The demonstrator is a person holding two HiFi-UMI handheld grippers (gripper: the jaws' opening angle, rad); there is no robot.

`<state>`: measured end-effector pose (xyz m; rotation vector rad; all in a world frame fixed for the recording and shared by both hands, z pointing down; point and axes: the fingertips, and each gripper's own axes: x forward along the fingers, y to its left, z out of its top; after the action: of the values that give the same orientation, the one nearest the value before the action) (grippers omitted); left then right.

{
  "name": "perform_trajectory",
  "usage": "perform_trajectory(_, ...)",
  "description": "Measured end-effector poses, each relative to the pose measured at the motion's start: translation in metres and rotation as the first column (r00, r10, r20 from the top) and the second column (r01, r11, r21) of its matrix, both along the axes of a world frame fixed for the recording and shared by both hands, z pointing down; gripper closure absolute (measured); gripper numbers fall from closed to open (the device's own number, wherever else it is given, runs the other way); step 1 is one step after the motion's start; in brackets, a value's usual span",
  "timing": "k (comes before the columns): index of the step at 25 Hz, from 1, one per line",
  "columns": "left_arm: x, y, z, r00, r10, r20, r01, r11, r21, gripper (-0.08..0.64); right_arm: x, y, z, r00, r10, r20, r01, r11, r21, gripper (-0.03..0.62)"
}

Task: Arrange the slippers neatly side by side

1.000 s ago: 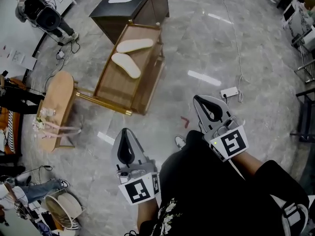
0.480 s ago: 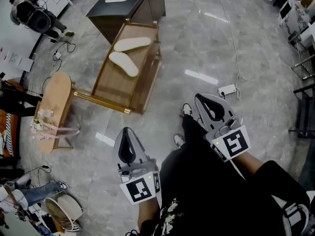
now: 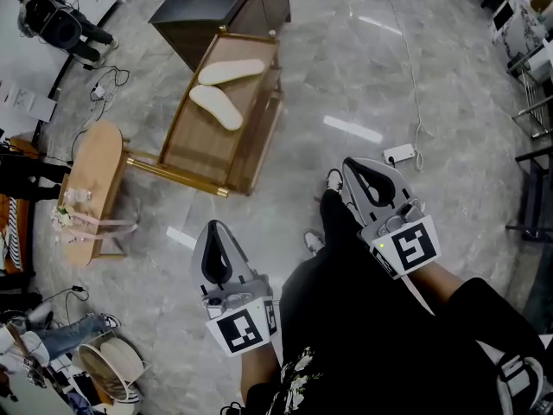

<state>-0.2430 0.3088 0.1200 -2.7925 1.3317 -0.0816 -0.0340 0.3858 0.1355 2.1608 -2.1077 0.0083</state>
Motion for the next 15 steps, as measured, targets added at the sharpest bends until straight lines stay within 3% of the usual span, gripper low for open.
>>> perform_trajectory(15,0.040,-0.013,-0.002,0.999,0.047,0.001,-0.047,0.999,0.015,0.563,0.041,-0.005,0.008,0.998,0.058,0.003,-0.058,0.998,-0.011,0.595)
